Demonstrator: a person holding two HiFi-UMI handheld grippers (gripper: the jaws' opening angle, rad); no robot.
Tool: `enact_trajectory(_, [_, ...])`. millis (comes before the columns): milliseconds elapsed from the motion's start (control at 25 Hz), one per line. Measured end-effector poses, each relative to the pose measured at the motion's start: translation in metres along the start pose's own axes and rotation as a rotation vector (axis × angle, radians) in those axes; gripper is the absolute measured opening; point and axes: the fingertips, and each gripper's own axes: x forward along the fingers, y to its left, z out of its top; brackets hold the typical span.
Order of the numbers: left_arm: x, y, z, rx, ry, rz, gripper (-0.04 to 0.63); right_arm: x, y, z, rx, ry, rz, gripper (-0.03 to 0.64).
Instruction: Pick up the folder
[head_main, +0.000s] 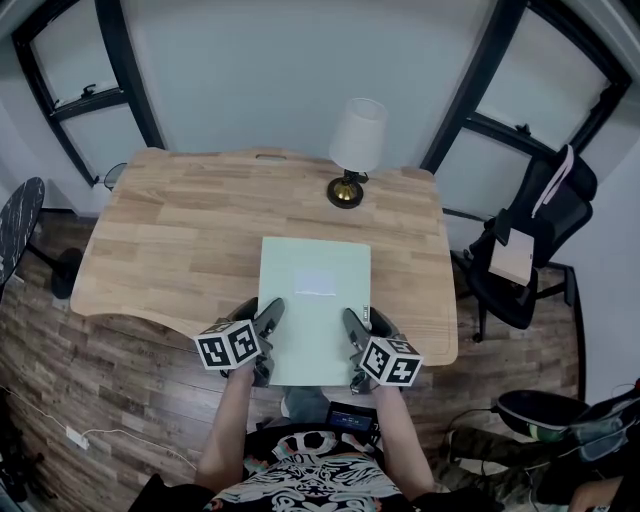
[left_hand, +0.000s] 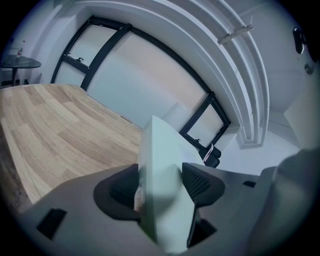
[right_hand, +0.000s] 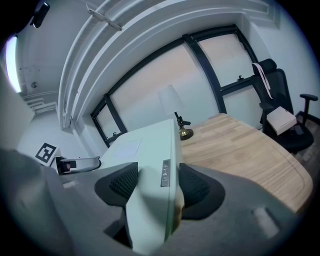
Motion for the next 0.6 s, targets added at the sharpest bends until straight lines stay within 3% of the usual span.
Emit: enact_trajectory(600, [0.0032,-0.0022,-0.0036,0.009,0.007,-0.001,0.275,-0.0028,-0.0044,-0.0016,-0.002,-0.001,-0.015,0.255])
